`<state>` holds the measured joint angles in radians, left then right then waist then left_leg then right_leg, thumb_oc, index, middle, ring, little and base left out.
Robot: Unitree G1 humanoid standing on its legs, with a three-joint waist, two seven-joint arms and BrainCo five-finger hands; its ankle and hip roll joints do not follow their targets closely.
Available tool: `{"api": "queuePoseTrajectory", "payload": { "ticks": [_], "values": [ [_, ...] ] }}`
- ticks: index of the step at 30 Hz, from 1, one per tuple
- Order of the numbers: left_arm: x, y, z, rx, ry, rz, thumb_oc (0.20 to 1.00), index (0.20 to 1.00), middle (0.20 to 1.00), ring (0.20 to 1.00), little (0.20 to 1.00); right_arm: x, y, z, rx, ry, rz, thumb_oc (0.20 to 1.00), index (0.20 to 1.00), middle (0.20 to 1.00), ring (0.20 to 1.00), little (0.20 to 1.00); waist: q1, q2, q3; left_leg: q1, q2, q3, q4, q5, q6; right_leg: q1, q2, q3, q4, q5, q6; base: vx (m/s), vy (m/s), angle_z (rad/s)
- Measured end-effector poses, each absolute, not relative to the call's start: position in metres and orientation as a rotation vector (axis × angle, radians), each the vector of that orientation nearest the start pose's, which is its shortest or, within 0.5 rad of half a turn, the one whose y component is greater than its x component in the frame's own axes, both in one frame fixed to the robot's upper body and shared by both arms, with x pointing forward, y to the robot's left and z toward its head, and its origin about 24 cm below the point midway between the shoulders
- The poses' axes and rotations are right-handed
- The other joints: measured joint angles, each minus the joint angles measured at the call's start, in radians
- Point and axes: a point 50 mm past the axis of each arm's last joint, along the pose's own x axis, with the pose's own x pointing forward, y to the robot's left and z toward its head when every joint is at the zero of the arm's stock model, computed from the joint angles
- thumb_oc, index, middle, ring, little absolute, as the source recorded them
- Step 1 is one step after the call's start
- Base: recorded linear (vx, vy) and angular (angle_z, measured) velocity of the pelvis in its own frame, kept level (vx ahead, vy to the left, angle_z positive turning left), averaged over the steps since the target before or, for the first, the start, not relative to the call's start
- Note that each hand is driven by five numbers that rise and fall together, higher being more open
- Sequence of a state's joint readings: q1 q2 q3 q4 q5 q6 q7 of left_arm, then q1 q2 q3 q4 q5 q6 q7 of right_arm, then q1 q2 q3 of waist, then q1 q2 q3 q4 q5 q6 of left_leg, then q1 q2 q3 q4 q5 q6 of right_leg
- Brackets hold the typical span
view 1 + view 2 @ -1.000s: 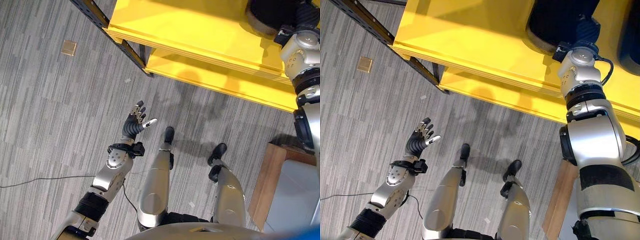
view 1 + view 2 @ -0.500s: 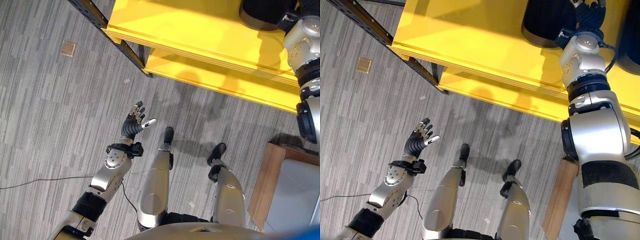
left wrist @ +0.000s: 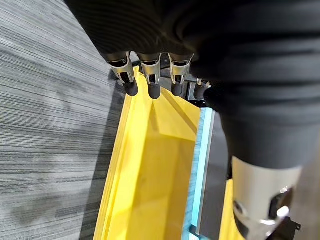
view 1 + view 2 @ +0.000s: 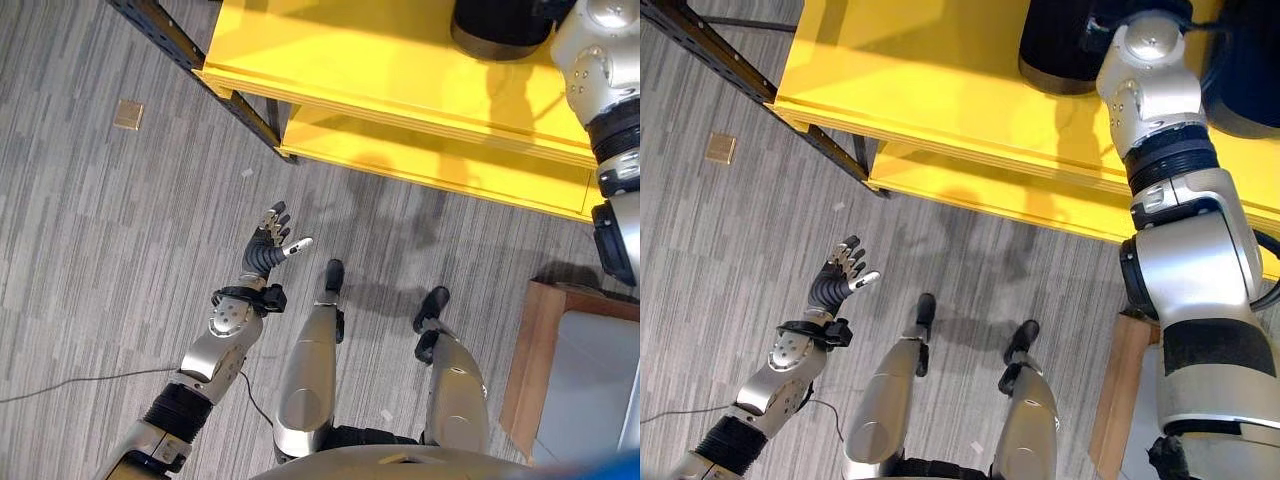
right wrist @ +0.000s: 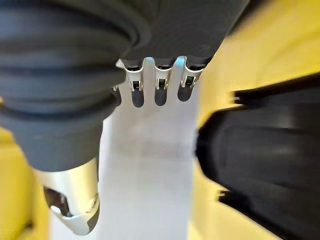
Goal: Move parts from the plastic box to the shelf.
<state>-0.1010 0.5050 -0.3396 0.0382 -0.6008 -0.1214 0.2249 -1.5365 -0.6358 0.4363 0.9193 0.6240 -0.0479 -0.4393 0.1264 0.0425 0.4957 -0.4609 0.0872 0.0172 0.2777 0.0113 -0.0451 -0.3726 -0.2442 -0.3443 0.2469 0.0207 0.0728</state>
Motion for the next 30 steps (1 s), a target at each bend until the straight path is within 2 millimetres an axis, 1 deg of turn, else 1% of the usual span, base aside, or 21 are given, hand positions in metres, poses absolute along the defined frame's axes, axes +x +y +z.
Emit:
{"api": "queuePoseTrajectory", "payload": {
  "ticks": [2,3,4,5,6,7,8,9,10,11,12,14,15,17,18,19,21,22,25,27,30],
  "values": [
    [0.264,0.183,0.056,-0.072,0.007,-0.066,1.000,1.000,1.000,1.000,1.000,0.380,-0.196,0.401,-0.073,-0.679,-0.344,1.000,1.000,1.000,1.000,1.000,-0.012,-0.003,-0.001,0.007,0.000,0.003,0.003,0.000,0.000,0.007,0.000,0.003,-0.004,0.006,0.000,-0.05,0.014,-0.04],
    [0.264,0.188,0.058,-0.071,0.001,-0.047,1.000,1.000,1.000,1.000,1.000,0.372,-0.187,0.404,-0.080,-0.736,-0.296,1.000,1.000,1.000,1.000,1.000,-0.020,-0.003,-0.001,0.021,-0.001,0.004,0.001,0.000,0.001,0.021,0.000,0.004,-0.006,0.006,0.001,-0.09,0.027,-0.03],
    [0.265,0.189,0.059,-0.072,-0.004,-0.042,1.000,1.000,1.000,1.000,1.000,0.363,-0.179,0.401,-0.072,-0.793,-0.246,1.000,1.000,1.000,1.000,1.000,-0.025,-0.003,-0.003,0.032,-0.001,0.003,0.003,0.000,0.001,0.033,0.001,0.002,-0.007,0.007,0.000,-0.08,0.004,-0.02],
    [0.264,0.188,0.058,-0.080,0.000,-0.040,1.000,1.000,1.000,1.000,1.000,0.350,-0.175,0.377,0.005,-0.840,-0.175,1.000,1.000,1.000,1.000,1.000,-0.028,-0.012,-0.011,0.047,0.001,0.007,0.002,-0.002,0.002,0.046,0.001,0.002,-0.009,0.007,-0.001,0.00,0.000,0.00],
    [0.262,0.187,0.053,-0.111,0.016,-0.025,1.000,1.000,1.000,1.000,1.000,0.331,-0.176,0.299,0.085,-0.769,-0.119,1.000,1.000,1.000,1.000,1.000,-0.038,-0.017,-0.015,0.108,0.003,0.009,-0.011,-0.010,0.003,0.111,0.001,0.004,-0.032,0.006,0.002,0.04,-0.059,-0.13],
    [0.253,0.196,0.044,-0.120,0.049,0.019,1.000,1.000,1.000,1.000,1.000,0.330,-0.177,0.239,0.122,-0.602,-0.126,1.000,1.000,1.000,1.000,1.000,-0.064,-0.031,-0.066,0.109,0.003,0.023,-0.019,-0.016,0.003,0.113,0.005,0.013,-0.058,0.009,0.004,0.05,-0.073,-0.19],
    [0.245,0.194,0.035,-0.133,0.090,0.018,1.000,1.000,1.000,1.000,1.000,0.303,-0.188,0.191,0.167,-0.498,-0.142,1.000,1.000,1.000,1.000,1.000,-0.075,-0.036,-0.085,0.140,0.014,0.029,-0.039,-0.010,-0.003,0.142,0.017,0.021,-0.087,0.026,0.010,0.08,-0.100,-0.25],
    [0.231,0.198,0.023,-0.160,0.134,0.054,1.000,1.000,1.000,1.000,1.000,0.266,-0.187,0.149,0.186,-0.394,-0.130,1.000,1.000,1.000,1.000,1.000,-0.084,-0.046,-0.107,0.178,0.018,0.034,-0.057,-0.016,-0.007,0.177,0.025,0.020,-0.117,0.025,0.011,0.08,-0.079,-0.41],
    [0.209,0.205,0.009,-0.188,0.193,0.122,1.000,1.000,1.000,1.000,1.000,0.221,-0.184,0.106,0.290,-0.246,-0.149,1.000,1.000,1.000,1.000,1.000,-0.107,-0.066,-0.164,0.236,0.028,0.056,-0.122,-0.005,-0.015,0.225,0.047,0.027,-0.191,0.044,0.017,0.09,-0.063,-0.60],
    [0.192,0.209,-0.007,-0.182,0.277,0.152,1.000,1.000,1.000,1.000,1.000,0.208,-0.180,0.079,0.353,-0.132,-0.176,1.000,1.000,1.000,1.000,1.000,-0.150,-0.082,-0.220,0.287,0.038,0.081,-0.172,-0.001,-0.025,0.276,0.068,0.036,-0.254,0.064,0.015,0.09,-0.048,-0.55],
    [0.192,0.206,-0.009,-0.184,0.285,0.139,1.000,1.000,1.000,1.000,1.000,0.207,-0.180,0.077,0.352,-0.125,-0.140,1.000,1.000,1.000,1.000,1.000,-0.164,-0.080,-0.264,0.294,0.049,0.085,-0.196,0.004,-0.034,0.276,0.075,0.039,-0.276,0.072,0.017,0.09,-0.052,-0.27],
    [0.186,0.203,-0.011,-0.194,0.293,0.124,1.000,1.000,1.000,1.000,1.000,0.199,-0.182,0.076,0.354,-0.117,-0.069,1.000,1.000,1.000,1.000,1.000,-0.167,-0.080,-0.323,0.347,0.054,0.101,-0.275,0.045,-0.037,0.290,0.089,0.046,-0.295,0.079,0.016,0.04,-0.029,-0.12],
    [0.181,0.205,-0.012,-0.193,0.299,0.136,1.000,1.000,1.000,1.000,1.000,0.200,-0.182,0.076,0.337,-0.115,-0.030,1.000,1.000,1.000,1.000,1.000,-0.161,-0.077,-0.343,0.370,0.054,0.112,-0.300,0.055,-0.038,0.305,0.096,0.052,-0.308,0.080,0.014,0.01,-0.014,-0.25],
    [0.177,0.207,-0.016,-0.183,0.318,0.133,1.000,1.000,1.000,1.000,1.000,0.206,-0.187,0.071,0.296,-0.098,0.006,1.000,1.000,1.000,1.000,1.000,-0.172,-0.069,-0.368,0.387,0.064,0.118,-0.317,0.062,-0.042,0.311,0.103,0.059,-0.321,0.085,0.013,0.02,-0.041,-0.18],
    [0.173,0.208,-0.018,-0.175,0.328,0.136,1.000,1.000,1.000,1.000,1.000,0.200,-0.193,0.065,0.278,-0.065,0.018,1.000,1.000,1.000,1.000,1.000,-0.168,-0.056,-0.372,0.415,0.066,0.138,-0.351,0.077,-0.047,0.314,0.107,0.069,-0.322,0.085,0.013,0.01,-0.050,-0.25],
    [0.167,0.209,-0.021,-0.167,0.345,0.141,1.000,1.000,1.000,1.000,1.000,0.195,-0.197,0.061,0.273,-0.042,0.020,1.000,1.000,1.000,1.000,1.000,-0.169,-0.048,-0.378,0.433,0.068,0.145,-0.364,0.076,-0.045,0.323,0.111,0.083,-0.329,0.087,0.014,0.00,-0.058,-0.29],
    [0.159,0.212,-0.026,-0.161,0.370,0.155,1.000,1.000,1.000,1.000,1.000,0.189,-0.203,0.051,0.265,0.003,-0.001,1.000,1.000,1.000,1.000,1.000,-0.182,-0.042,-0.382,0.448,0.069,0.153,-0.370,0.076,-0.046,0.335,0.113,0.084,-0.339,0.090,0.016,0.00,-0.030,-0.16],
    [0.158,0.212,-0.027,-0.161,0.375,0.154,1.000,1.000,1.000,1.000,1.000,0.186,-0.206,0.049,0.261,0.017,-0.008,1.000,1.000,1.000,1.000,1.000,-0.194,-0.039,-0.383,0.450,0.070,0.154,-0.370,0.076,-0.047,0.336,0.113,0.085,-0.340,0.090,0.016,-0.01,-0.048,-0.04],
    [0.158,0.210,-0.027,-0.177,0.369,0.142,1.000,1.000,1.000,1.000,1.000,0.178,-0.213,0.041,0.254,0.059,-0.025,1.000,1.000,1.000,1.000,1.000,-0.196,-0.030,-0.387,0.456,0.075,0.170,-0.370,0.073,-0.047,0.335,0.119,0.097,-0.339,0.090,0.015,0.00,-0.071,-0.13],
    [0.157,0.211,-0.027,-0.169,0.366,0.153,1.000,1.000,1.000,1.000,1.000,0.175,-0.216,0.038,0.249,0.073,-0.026,1.000,1.000,1.000,1.000,1.000,-0.195,-0.027,-0.388,0.481,0.089,0.189,-0.370,0.066,-0.053,0.349,0.131,0.114,-0.339,0.087,0.011,-0.04,-0.144,-0.23],
    [0.157,0.211,-0.027,-0.172,0.369,0.155,1.000,1.000,1.000,1.000,1.000,0.173,-0.222,0.036,0.239,0.090,-0.036,1.000,1.000,1.000,1.000,1.000,-0.208,-0.013,-0.392,0.482,0.108,0.191,-0.366,0.067,-0.057,0.346,0.150,0.115,-0.326,0.077,-0.004,-0.07,-0.138,-0.03]
  ]
}}
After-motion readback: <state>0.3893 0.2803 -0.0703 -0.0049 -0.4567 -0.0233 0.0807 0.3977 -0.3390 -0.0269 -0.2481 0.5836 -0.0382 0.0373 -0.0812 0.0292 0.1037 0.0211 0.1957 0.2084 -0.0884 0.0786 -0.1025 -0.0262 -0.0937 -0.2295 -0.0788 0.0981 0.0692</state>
